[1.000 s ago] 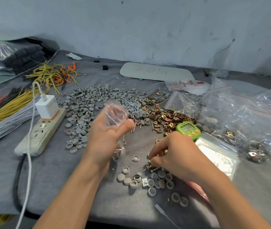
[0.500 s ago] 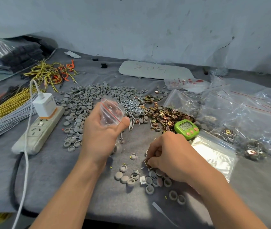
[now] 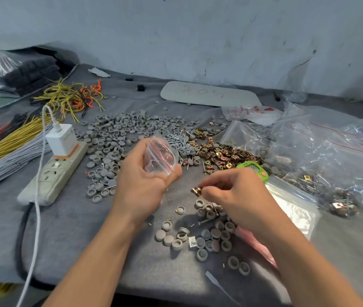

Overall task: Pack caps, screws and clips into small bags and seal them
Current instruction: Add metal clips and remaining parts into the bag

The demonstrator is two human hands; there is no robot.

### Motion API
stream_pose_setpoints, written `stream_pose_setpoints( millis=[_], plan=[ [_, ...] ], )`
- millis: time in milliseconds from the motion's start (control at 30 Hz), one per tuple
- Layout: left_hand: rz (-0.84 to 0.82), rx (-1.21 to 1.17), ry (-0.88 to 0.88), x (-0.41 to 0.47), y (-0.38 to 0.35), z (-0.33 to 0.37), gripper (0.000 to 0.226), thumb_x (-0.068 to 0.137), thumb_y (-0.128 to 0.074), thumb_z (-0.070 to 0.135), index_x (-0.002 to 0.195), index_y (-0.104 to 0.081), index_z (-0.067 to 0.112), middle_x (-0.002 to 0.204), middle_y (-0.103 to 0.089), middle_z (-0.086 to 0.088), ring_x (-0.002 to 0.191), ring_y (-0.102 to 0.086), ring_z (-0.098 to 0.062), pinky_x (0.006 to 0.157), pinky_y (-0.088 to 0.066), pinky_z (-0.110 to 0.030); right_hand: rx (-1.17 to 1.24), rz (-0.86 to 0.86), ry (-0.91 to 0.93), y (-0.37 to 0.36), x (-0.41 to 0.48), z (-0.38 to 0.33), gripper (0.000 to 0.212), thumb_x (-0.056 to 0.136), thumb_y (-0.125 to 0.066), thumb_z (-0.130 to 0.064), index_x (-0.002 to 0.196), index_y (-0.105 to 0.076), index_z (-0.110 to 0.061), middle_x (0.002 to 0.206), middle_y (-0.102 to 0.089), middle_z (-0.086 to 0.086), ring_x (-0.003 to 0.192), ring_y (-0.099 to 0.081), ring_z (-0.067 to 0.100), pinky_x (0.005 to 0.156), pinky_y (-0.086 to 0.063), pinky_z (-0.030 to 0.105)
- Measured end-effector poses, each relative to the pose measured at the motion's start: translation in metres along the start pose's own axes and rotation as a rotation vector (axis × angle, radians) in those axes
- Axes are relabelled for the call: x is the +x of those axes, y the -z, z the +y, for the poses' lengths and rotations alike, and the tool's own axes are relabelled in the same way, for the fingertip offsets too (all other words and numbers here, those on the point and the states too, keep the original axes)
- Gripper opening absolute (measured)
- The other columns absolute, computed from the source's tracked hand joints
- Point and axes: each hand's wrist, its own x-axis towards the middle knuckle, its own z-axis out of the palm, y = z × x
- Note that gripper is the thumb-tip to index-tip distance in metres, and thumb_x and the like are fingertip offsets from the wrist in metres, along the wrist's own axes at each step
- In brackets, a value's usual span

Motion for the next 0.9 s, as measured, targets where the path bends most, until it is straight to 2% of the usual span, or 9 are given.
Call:
stream_pose_setpoints(
  millis=[133,367,433,500,600,633,700,767,900],
  plan=[
    [-0.082,0.059,0.038,-0.002,-0.001,0.0,0.037,0.079,-0.08,-0.005,0.099,-0.07,0.024,0.092,-0.075,0.009,0.087,-0.07,0.0,0.074,-0.053,-0.013,0.399,-0.023,-0.123,-0.001,0.001,-0.004,0.016,0.09,-0.075,-0.014,0.078,-0.083,-0.021,0.068,-0.073,0.004,0.057,-0.057,0.012,0.054,-0.042,0.019],
    [-0.18,0.064,0.122,-0.004,-0.003,0.002,0.038,0.078,-0.081,-0.008,0.095,-0.076,0.026,0.086,-0.074,0.01,0.084,-0.07,-0.002,0.073,-0.053,-0.016,0.696,-0.071,-0.283,-0.014,0.005,-0.001,0.025,0.094,-0.07,-0.005,0.071,-0.08,-0.008,0.068,-0.069,0.007,0.053,-0.056,0.012,0.046,-0.041,0.017],
    [-0.104,0.08,0.149,-0.004,-0.004,0.001,0.039,0.081,-0.079,-0.005,0.093,-0.077,0.032,0.091,-0.076,0.011,0.088,-0.071,-0.003,0.073,-0.055,-0.02,0.55,0.016,-0.242,-0.014,0.006,0.0,0.021,0.093,-0.072,-0.008,0.074,-0.08,-0.012,0.07,-0.073,0.004,0.055,-0.06,0.011,0.051,-0.046,0.022],
    [0.018,0.055,0.18,0.0,-0.001,0.0,0.037,0.084,-0.076,-0.002,0.093,-0.076,0.034,0.092,-0.076,0.012,0.086,-0.071,-0.004,0.074,-0.053,-0.024,0.169,0.146,-0.14,-0.012,0.007,0.004,0.019,0.093,-0.072,-0.013,0.078,-0.081,-0.02,0.072,-0.076,-0.006,0.06,-0.065,0.007,0.06,-0.055,0.027],
    [0.163,-0.066,0.217,0.007,0.005,-0.001,0.032,0.085,-0.075,-0.001,0.1,-0.075,0.028,0.089,-0.077,0.013,0.082,-0.072,-0.001,0.066,-0.054,-0.018,-0.222,0.152,-0.014,-0.015,0.003,0.001,0.015,0.096,-0.069,-0.019,0.096,-0.08,-0.029,0.085,-0.073,-0.018,0.07,-0.064,-0.006,0.063,-0.048,0.009],
    [0.181,-0.087,0.209,0.008,0.005,-0.001,0.033,0.085,-0.075,-0.003,0.101,-0.075,0.025,0.09,-0.078,0.013,0.083,-0.073,0.0,0.064,-0.054,-0.013,-0.296,0.118,0.003,-0.02,0.002,0.001,0.015,0.096,-0.068,-0.021,0.102,-0.078,-0.03,0.09,-0.072,-0.014,0.074,-0.064,-0.006,0.064,-0.049,0.011],
    [0.177,-0.071,0.178,0.007,0.004,-0.002,0.034,0.084,-0.076,-0.005,0.101,-0.074,0.025,0.088,-0.078,0.014,0.083,-0.072,0.003,0.064,-0.05,-0.006,-0.46,0.059,0.033,-0.029,0.003,-0.001,0.016,0.095,-0.068,-0.025,0.108,-0.076,-0.029,0.1,-0.073,-0.005,0.09,-0.067,0.011,0.079,-0.057,0.028],
    [0.146,-0.047,0.152,0.005,0.001,-0.002,0.037,0.084,-0.075,-0.008,0.099,-0.074,0.025,0.085,-0.077,0.016,0.08,-0.071,0.005,0.064,-0.049,-0.006,-0.531,0.011,0.031,-0.037,0.005,-0.004,0.016,0.094,-0.067,-0.023,0.105,-0.077,-0.029,0.103,-0.074,-0.003,0.096,-0.067,0.022,0.089,-0.058,0.039],
    [0.085,-0.031,0.128,0.003,-0.001,-0.001,0.039,0.081,-0.074,-0.014,0.095,-0.074,0.022,0.079,-0.075,0.016,0.075,-0.069,0.005,0.064,-0.05,-0.009,-0.487,0.008,0.035,-0.042,0.009,-0.004,0.014,0.097,-0.066,-0.023,0.101,-0.078,-0.028,0.099,-0.075,-0.008,0.093,-0.068,0.018,0.09,-0.057,0.036]
  ],
)
